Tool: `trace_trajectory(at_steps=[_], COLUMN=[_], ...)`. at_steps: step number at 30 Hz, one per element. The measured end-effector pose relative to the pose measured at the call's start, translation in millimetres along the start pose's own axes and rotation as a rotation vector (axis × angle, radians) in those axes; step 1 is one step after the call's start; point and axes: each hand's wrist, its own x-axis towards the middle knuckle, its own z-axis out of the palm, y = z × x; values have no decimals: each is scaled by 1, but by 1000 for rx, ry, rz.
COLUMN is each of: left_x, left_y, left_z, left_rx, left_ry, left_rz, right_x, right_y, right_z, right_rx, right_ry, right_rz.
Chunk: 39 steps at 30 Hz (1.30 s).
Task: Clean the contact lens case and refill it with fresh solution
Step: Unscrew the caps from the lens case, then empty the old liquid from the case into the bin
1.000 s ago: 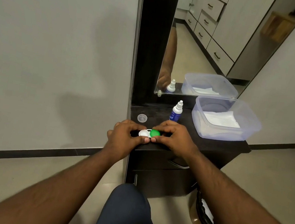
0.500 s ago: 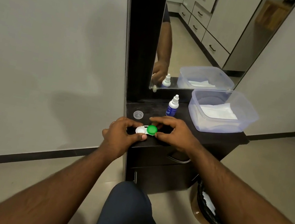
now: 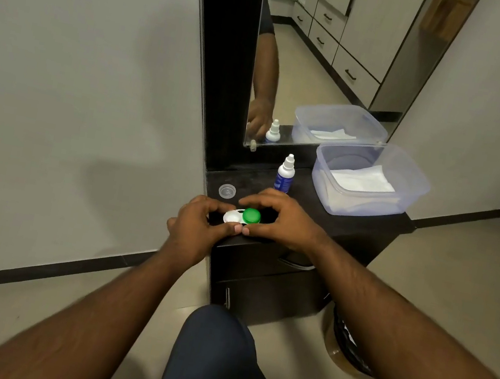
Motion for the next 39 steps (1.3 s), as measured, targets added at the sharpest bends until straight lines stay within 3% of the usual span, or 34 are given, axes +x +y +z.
trace_trajectory(at_steps=[7, 9, 11, 15, 22, 26, 34, 39], left_x=[1, 1, 1, -1, -8, -11, -25, -33], left_y=[1, 1, 1, 4, 5, 5, 16, 47], left_z=[-1, -1, -1, -2, 0, 0, 4, 24], left_rx=[2, 21, 32, 33, 33, -38, 315, 246], left_ry=[-13, -11, -1, 2, 24, 11, 157, 118], left_rz=[-9, -1, -1, -14, -7, 39, 97, 208], right_x=[0, 0, 3, 16, 43, 43, -43, -82], right_y=[1, -3, -6, -11, -20, -25, -14, -7], right_z=[-10, -10, -6, 8, 28, 32, 27, 19], right_rx=[157, 283, 391, 91, -162, -143, 121, 743], right_ry=[-71, 3, 182, 456, 557, 600, 703, 727], right_rz=[69, 84, 147, 280, 444, 476, 244, 251])
